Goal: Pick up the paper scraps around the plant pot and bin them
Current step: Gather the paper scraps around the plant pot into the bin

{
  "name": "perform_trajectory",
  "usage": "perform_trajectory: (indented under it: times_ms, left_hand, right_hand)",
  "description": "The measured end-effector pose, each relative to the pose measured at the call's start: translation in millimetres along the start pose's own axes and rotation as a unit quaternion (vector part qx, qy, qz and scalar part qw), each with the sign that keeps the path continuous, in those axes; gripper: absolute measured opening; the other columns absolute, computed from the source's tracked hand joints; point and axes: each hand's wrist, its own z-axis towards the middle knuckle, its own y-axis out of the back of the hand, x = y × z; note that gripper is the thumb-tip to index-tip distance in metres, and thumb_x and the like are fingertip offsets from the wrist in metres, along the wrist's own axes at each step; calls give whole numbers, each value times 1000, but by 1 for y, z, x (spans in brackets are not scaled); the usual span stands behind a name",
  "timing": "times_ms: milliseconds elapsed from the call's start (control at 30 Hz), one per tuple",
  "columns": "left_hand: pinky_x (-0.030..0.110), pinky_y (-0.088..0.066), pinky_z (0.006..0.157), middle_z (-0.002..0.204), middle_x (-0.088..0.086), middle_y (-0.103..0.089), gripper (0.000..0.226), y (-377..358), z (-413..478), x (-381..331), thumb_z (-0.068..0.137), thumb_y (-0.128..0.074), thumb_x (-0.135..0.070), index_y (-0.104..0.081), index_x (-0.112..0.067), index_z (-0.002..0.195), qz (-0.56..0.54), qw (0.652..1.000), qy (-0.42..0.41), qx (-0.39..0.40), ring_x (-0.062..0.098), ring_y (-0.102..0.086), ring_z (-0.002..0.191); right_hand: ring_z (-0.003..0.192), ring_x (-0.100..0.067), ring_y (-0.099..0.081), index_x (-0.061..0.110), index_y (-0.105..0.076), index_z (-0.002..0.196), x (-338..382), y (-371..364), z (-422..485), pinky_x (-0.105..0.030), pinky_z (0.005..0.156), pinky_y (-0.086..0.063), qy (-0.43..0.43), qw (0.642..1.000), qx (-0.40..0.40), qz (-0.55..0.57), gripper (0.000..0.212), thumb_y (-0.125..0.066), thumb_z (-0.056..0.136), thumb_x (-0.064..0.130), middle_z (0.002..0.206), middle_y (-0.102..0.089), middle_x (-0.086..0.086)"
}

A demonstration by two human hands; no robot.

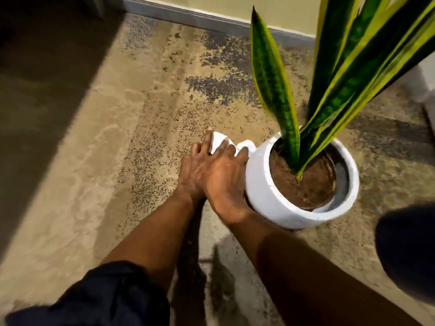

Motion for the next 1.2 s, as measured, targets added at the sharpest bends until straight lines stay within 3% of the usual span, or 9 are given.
perform_trajectory:
  times_ms: [33, 100, 200, 367, 467, 667, 833, 1000, 1200]
  left_hand:
    - [53, -38, 102, 162, -4, 12, 70, 0, 2, 2, 90, -45, -57, -7, -47, 148, -9, 1000, 1, 9, 38, -22, 140]
    - [54, -30, 110, 160, -8, 18, 73, 3, 3, 4, 91, -49, -51, -2, -50, 147, -34, 998, 21, 40, 37, -11, 145]
    - [49, -31, 109, 162, -10, 8, 67, 2, 6, 1, 93, -48, -49, -8, -49, 147, -43, 998, 31, 36, 34, -14, 144]
    - [35, -46, 91, 143, 6, -41, 68, -2, 7, 2, 93, -52, -45, -18, -33, 151, -128, 982, 139, -13, 25, -48, 118]
    - [38, -42, 99, 139, 9, -39, 75, -2, 6, 0, 91, -53, -48, -12, -35, 152, -178, 967, 183, 4, 29, -46, 123]
    - [38, -52, 89, 130, 1, -43, 54, 0, 8, 3, 91, -55, -44, -35, -29, 140, -195, 966, 166, -38, 14, -49, 100]
    - [29, -48, 84, 132, -1, -41, 56, 7, 7, 2, 92, -59, -34, -35, -23, 142, -184, 970, 150, -52, 13, -47, 101]
    - [19, -32, 87, 140, -7, -42, 49, -2, 10, 9, 91, -57, -37, -42, -24, 136, -111, 984, 113, -81, 10, -41, 115]
    - [28, -52, 61, 84, -11, -70, 16, 20, -12, 11, 95, -54, -26, -68, -25, 88, -353, 906, 167, -162, 11, -61, 75]
  right_hand:
    - [140, -45, -19, 19, -30, 147, -1, -8, 8, -59, 114, -14, -25, 999, -25, -10, 79, 21, 87, 27, 154, -23, -19]
    - [131, -45, -29, 12, -36, 140, -15, -17, 23, -54, 108, -28, -67, 996, -14, -60, 66, -10, 91, 48, 143, -33, -26]
    - [117, -42, -43, 3, -44, 127, -28, -3, 38, -50, 101, -38, -138, 990, -4, -38, 56, -34, 91, 44, 135, -35, -29]
    - [119, -45, -38, 7, -48, 126, -21, -16, 60, -55, 102, -34, -210, 977, 21, -25, 57, -47, 87, 48, 135, -33, -30]
    - [128, -46, -27, 13, -53, 121, -20, -23, 76, -58, 104, -29, -272, 962, 27, -10, 60, -50, 76, 53, 141, -30, -28]
    - [116, -36, -39, 7, -51, 118, -13, -36, 90, -49, 97, -37, -306, 952, 7, 25, 58, -50, 81, 52, 135, -35, -19]
    - [119, -31, -39, -5, -37, 135, -13, -34, 84, -43, 97, -39, -274, 962, -10, 10, 78, -47, 83, 52, 137, -37, -16]
    - [113, -31, -44, -4, -47, 127, -17, -25, 63, -44, 94, -41, -158, 987, -29, -5, 65, -41, 90, 49, 125, -50, -14]
    - [106, -32, -56, 1, -62, 111, -20, 28, 15, -41, 98, -40, 24, 999, -40, -8, 50, -40, 93, 41, 112, -64, -15]
